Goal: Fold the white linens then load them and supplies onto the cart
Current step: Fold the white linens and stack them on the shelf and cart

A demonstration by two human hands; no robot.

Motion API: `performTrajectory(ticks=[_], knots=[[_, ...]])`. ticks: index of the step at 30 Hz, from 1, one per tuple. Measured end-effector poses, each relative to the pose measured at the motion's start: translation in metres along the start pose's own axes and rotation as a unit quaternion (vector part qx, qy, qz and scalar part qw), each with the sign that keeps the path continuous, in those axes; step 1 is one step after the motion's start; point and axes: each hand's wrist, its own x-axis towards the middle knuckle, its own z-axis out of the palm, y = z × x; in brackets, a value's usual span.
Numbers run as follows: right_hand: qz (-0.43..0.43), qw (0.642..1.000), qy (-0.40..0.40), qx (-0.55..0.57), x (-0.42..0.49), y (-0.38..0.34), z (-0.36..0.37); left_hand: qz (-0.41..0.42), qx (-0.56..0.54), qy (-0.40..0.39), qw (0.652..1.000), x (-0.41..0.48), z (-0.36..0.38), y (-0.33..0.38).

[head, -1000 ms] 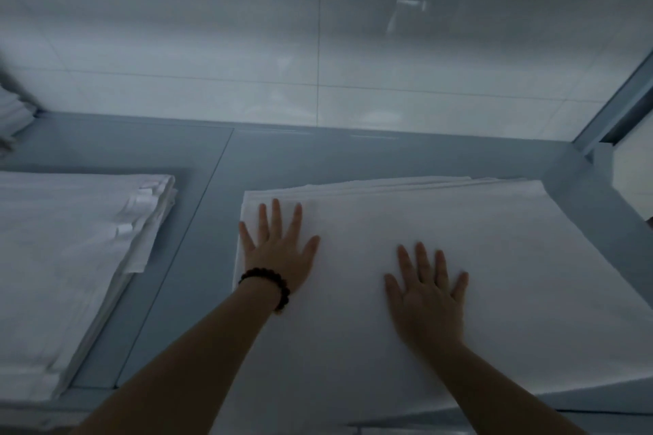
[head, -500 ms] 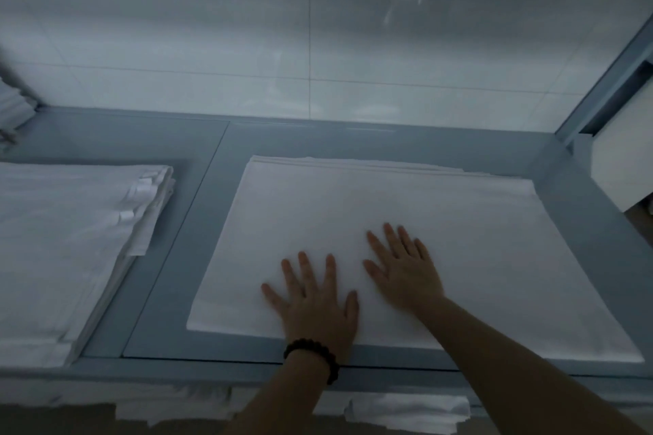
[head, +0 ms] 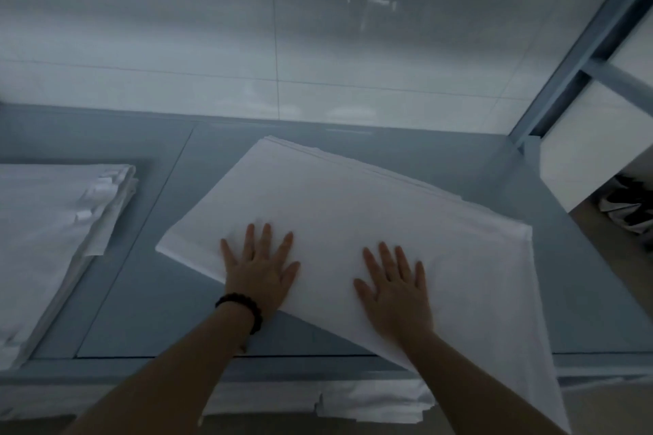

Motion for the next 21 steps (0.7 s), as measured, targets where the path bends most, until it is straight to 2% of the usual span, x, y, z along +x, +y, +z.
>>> performTrajectory(ticks=[2,7,10,12,14,16,21], knots=[[0.03,0.999,0.005,0.016,-0.008,-0.013,0.001,-0.039,-0.023,0.011,0.999,-0.013,-0.003,0.008],[0.121,0.989,0.005,0.08,-0.027,-0.062,0.002,-0.069,-0.11,0.015,0.991,-0.056,-0.009,0.066],[0.129,0.988,-0.027,0.085,-0.036,-0.083,0.003,-0.124,-0.183,0.01,0.975,-0.068,-0.013,0.09],[0.119,0.986,-0.016,0.119,-0.035,-0.077,-0.003,-0.159,-0.207,0.016,0.965,-0.071,-0.014,0.096],[0.088,0.983,0.05,0.153,-0.028,-0.055,-0.015,-0.18,-0.215,0.017,0.96,-0.074,-0.016,0.099],[0.024,0.985,0.102,0.134,-0.012,-0.021,-0.027,-0.192,-0.213,0.01,0.958,-0.076,-0.016,0.105],[-0.121,0.991,0.048,-0.009,0.048,0.046,-0.048,-0.208,-0.161,-0.03,0.964,-0.076,-0.003,0.126]])
